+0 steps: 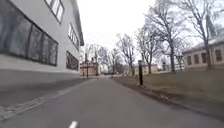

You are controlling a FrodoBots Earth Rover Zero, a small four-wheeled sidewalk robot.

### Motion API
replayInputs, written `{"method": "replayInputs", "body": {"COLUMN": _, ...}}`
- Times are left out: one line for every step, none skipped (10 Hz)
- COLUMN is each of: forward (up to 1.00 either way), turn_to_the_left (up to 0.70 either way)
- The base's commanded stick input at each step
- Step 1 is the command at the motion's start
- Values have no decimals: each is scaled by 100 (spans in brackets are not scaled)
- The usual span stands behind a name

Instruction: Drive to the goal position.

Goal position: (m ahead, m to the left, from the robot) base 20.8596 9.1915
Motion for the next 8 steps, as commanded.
{"method": "replayInputs", "body": {"forward": 100, "turn_to_the_left": 1}}
{"method": "replayInputs", "body": {"forward": 100, "turn_to_the_left": 4}}
{"method": "replayInputs", "body": {"forward": 100, "turn_to_the_left": 27}}
{"method": "replayInputs", "body": {"forward": 100, "turn_to_the_left": 41}}
{"method": "replayInputs", "body": {"forward": 100, "turn_to_the_left": 41}}
{"method": "replayInputs", "body": {"forward": 100, "turn_to_the_left": 41}}
{"method": "replayInputs", "body": {"forward": 100, "turn_to_the_left": 30}}
{"method": "replayInputs", "body": {"forward": 100, "turn_to_the_left": 1}}
